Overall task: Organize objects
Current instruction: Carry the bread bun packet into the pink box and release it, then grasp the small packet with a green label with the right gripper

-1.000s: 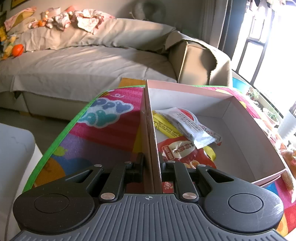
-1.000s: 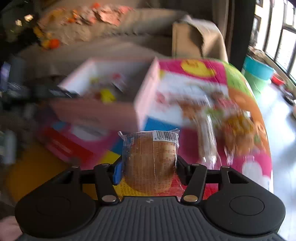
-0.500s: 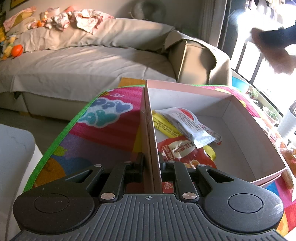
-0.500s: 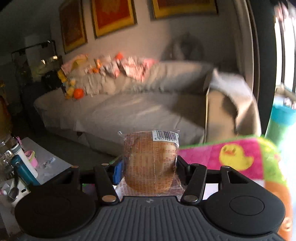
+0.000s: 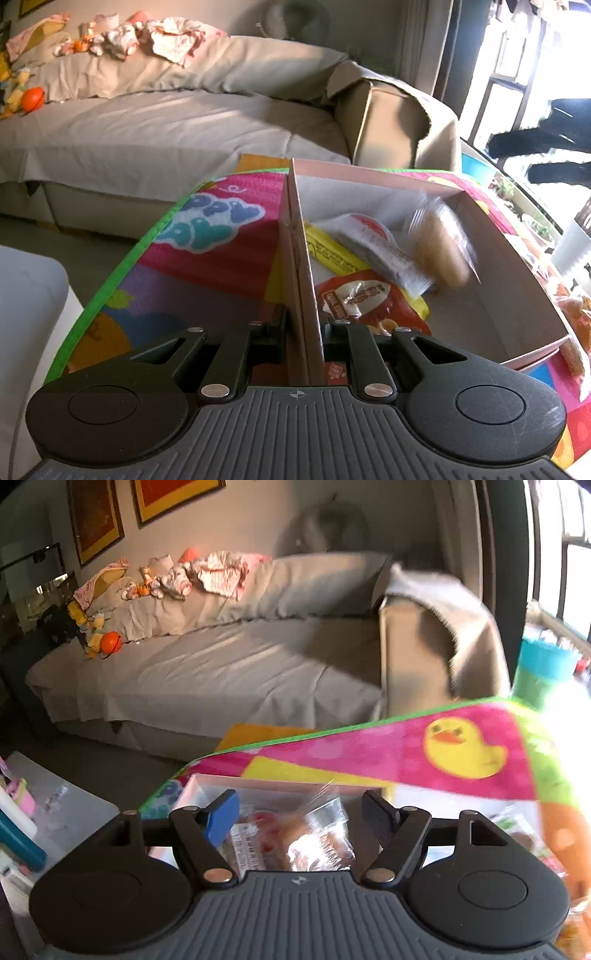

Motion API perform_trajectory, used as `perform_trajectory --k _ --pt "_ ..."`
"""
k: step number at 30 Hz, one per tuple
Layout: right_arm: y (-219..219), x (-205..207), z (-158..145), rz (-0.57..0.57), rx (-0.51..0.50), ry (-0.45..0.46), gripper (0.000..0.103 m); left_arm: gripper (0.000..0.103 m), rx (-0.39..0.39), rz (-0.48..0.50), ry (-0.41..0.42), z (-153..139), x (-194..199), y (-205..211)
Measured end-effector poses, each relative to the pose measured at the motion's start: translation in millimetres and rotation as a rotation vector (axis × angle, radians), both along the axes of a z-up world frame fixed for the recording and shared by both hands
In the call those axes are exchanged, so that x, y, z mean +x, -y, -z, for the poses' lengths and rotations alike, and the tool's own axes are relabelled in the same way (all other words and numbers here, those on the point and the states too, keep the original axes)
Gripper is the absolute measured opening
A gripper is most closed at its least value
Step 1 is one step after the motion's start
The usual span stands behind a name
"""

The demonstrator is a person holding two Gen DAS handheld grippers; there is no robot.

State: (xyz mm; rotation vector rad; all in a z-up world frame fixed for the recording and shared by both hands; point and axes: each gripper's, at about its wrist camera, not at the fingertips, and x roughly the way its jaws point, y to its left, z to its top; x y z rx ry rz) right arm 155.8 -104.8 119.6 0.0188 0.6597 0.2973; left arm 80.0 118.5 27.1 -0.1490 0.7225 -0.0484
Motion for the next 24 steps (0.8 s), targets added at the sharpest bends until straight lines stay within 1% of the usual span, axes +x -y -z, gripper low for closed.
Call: perform_trajectory --k 3,5,6,10,13,15,18,21,24 --pt "29 -34 -2 0.035 -0.075 0.060 0.085 0.015 -0.002 -0.001 -0.001 0 0 0" --pt "52 -59 0 0.071 -0.123 0.076 0.086 0.015 -0.004 -0.004 -0.002 -1 0 0" --pt "65 -72 5 0.095 -0.141 0.071 0.088 0.015 -0.003 -0.006 -0.002 -1 -1 0" --pt "108 -113 35 0.201 -0.178 -0.007 0.089 0.015 0.009 -0.021 -0.003 0 1 3" --pt "124 -134 62 0.259 -0.161 -0.071 0.089 0.015 0.010 -0.021 -0.003 1 1 3" --pt "129 -143 77 0.289 -0.150 -0.090 0.089 0.015 0.008 -0.021 -0.005 1 1 4" --pt "130 -146 88 0.297 -0.150 -0.092 0.089 0.015 0.012 -0.021 -0.007 1 0 4" --pt "122 -141 89 0.271 -0.149 -0.077 0.089 0.015 0.018 -0.021 -0.008 1 -1 5" --pt "115 -135 82 0.234 -0.151 -0.039 0.089 0.015 0.016 -0.022 -0.010 2 0 5"
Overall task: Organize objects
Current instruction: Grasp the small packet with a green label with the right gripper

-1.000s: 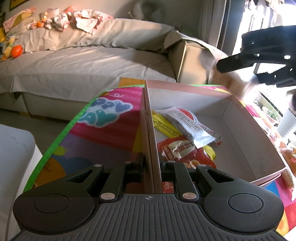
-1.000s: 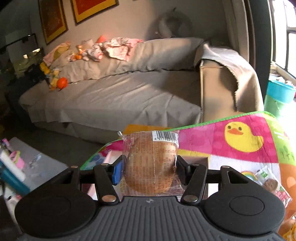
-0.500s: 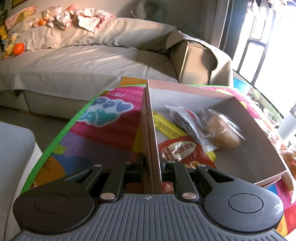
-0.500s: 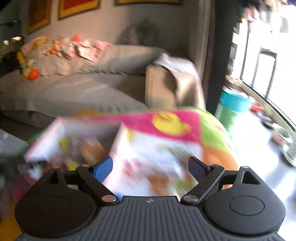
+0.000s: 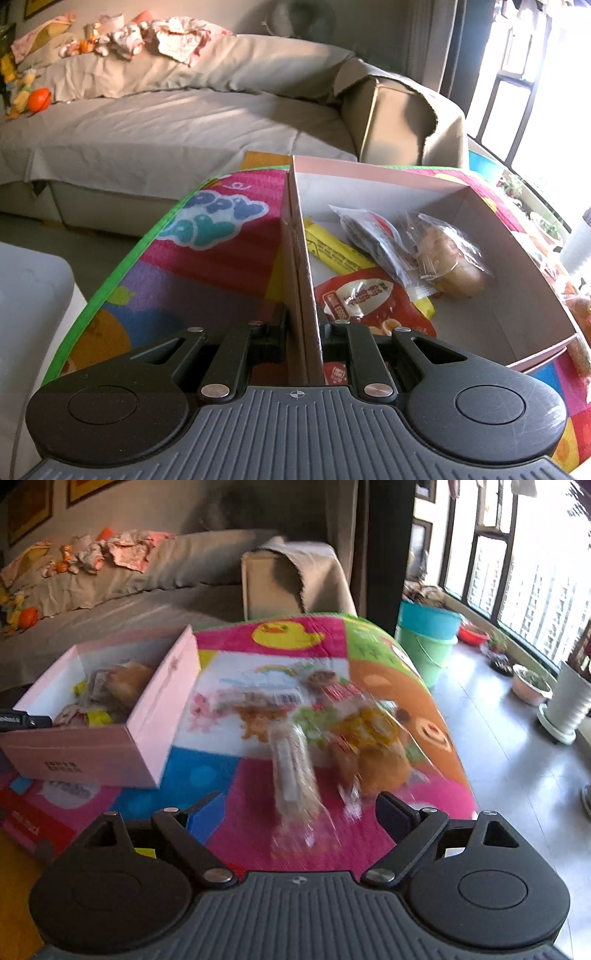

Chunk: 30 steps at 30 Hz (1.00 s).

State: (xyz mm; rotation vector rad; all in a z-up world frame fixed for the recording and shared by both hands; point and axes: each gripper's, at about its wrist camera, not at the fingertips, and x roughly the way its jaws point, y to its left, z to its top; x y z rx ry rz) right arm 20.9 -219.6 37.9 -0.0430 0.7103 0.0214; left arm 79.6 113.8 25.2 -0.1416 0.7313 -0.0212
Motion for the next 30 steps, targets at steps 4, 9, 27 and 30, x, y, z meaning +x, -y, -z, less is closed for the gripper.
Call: perform_trajectory --k 4,9,27,30 --pt "-4 31 -15 -0.076 0.005 0.014 0.089 0.015 0.000 0.000 -0.001 -1 0 -1" --pt "18 127 -24 -0.030 0.009 -0.056 0.089 0.015 0.000 0.001 -0.001 -1 0 -1" --pt "15 188 -10 -0.034 0.066 -0.167 0.033 0.015 -0.010 0.005 -0.007 -1 0 -4" --pt "10 150 -34 -0.075 0.091 -0.098 0.032 0.015 -0.012 0.004 -0.007 -1 0 -4"
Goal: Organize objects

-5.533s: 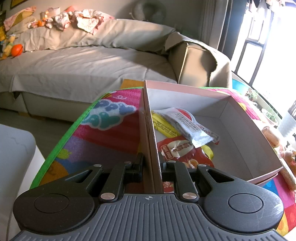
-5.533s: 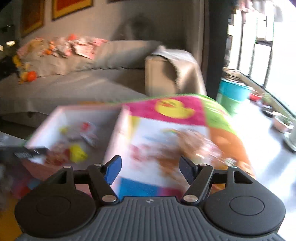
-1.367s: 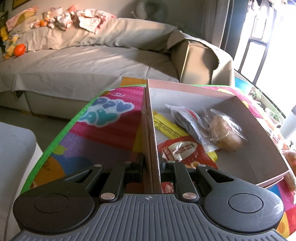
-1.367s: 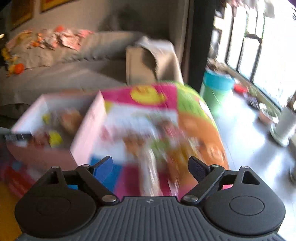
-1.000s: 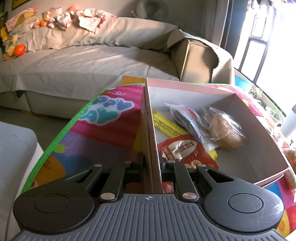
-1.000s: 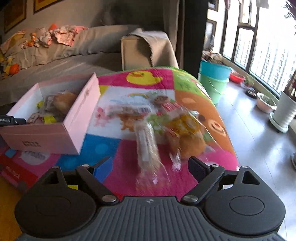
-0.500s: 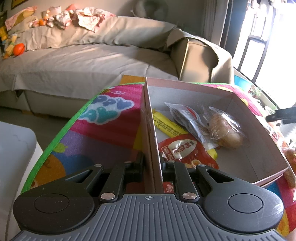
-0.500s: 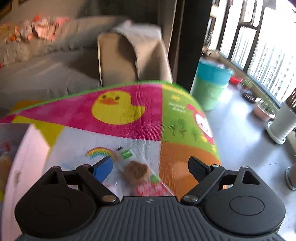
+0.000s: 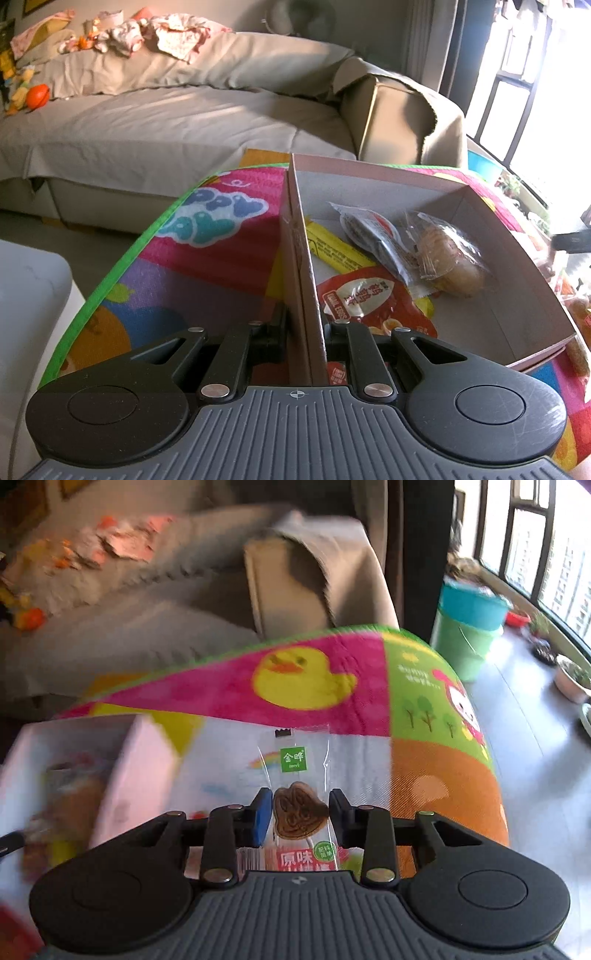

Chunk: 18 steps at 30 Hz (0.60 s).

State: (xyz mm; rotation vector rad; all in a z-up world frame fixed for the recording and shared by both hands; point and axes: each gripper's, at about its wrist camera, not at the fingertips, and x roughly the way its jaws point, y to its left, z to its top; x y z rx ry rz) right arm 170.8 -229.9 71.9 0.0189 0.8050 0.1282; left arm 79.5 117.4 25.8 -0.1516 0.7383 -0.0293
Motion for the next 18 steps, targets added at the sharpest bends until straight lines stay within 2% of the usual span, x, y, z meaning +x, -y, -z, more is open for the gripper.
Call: perform_trajectory --k 10,14,18 --pt "21 -115 -67 0.011 0.131 0.155 0.030 0.015 -0.012 0.000 -0.001 0 -1 -1" --pt "23 -144 -71 0.001 0.146 0.104 0.030 0.016 -0.014 0.002 0.000 0 -1 -1" --pt "21 -155 -65 -0.018 0.163 0.017 0.031 0.016 -0.009 0.007 -0.002 -1 -2 0"
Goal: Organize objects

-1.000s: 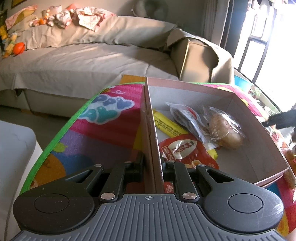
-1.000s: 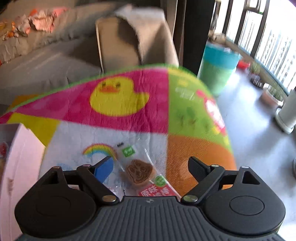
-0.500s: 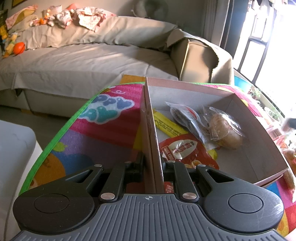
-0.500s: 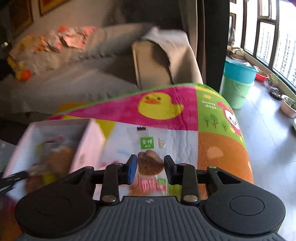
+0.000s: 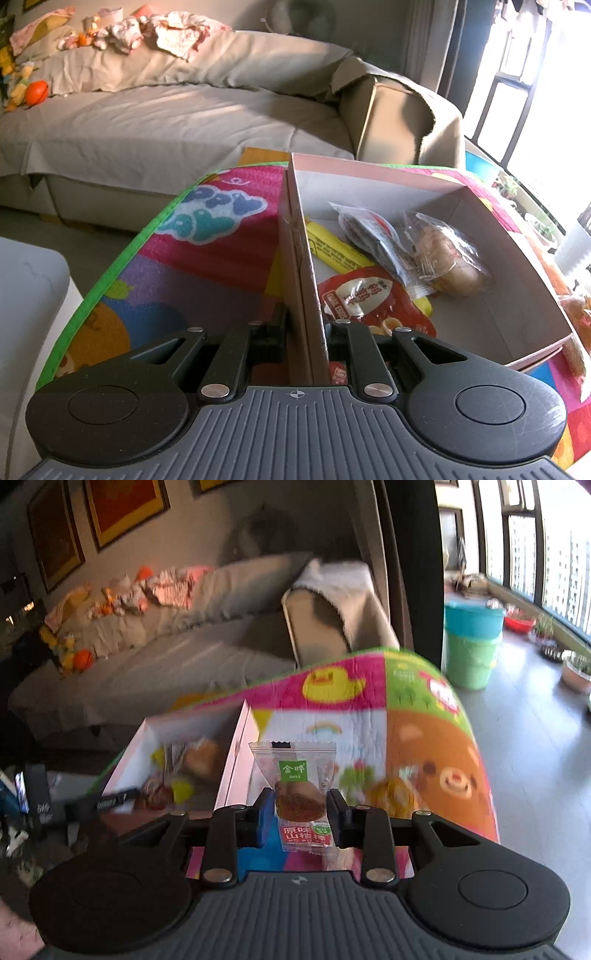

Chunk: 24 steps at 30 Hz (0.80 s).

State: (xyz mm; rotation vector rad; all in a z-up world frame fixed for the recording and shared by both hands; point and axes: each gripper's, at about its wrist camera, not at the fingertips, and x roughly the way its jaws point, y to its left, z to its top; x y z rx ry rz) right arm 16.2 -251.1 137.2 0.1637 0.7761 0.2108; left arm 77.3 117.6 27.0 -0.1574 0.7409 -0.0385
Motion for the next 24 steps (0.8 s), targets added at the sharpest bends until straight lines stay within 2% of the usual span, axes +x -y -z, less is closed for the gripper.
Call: perform_trajectory --k 2,3,4,5,6,11,14,16,17,18,20,22,24 --pt "-2 4 5 -0.029 0.031 -0.044 0.033 0.016 -0.002 -0.002 0.000 0 0 0" --pt "-4 9 7 -0.030 0.032 -0.048 0.038 0.016 -0.001 -0.002 0.000 0 0 0" --pt "-7 15 10 -0.016 0.016 -0.040 0.044 0.016 -0.001 -0.001 -0.001 0 0 0" --pt "-8 21 13 -0.003 0.000 -0.029 0.060 0.016 0.000 0.000 -0.002 0 0 0" --pt "-11 31 16 0.008 -0.014 -0.009 0.063 0.016 0.003 0.002 -0.002 0 0 0" --pt "-27 92 40 0.006 -0.056 0.007 0.063 0.015 0.010 -0.001 -0.004 0 1 1" --pt "-43 136 63 -0.006 -0.077 -0.021 0.063 0.015 0.012 -0.001 -0.005 1 2 1" --pt "-54 158 77 0.000 -0.126 -0.011 0.060 0.015 0.014 -0.002 -0.006 1 2 1" --pt "-61 171 86 0.006 -0.175 -0.010 0.055 0.015 0.014 -0.002 -0.006 1 2 1" --pt "-65 179 94 0.015 -0.207 -0.021 0.046 0.015 0.014 -0.002 -0.006 1 2 1" --pt "-68 192 108 0.011 -0.214 -0.074 0.038 0.015 0.013 -0.001 -0.006 1 2 1" --pt "-64 191 117 0.006 -0.190 -0.116 0.036 0.015 0.015 0.001 -0.006 1 2 1" --pt "-58 174 117 0.005 -0.179 -0.115 0.036 0.015 0.014 0.001 -0.006 2 2 1"
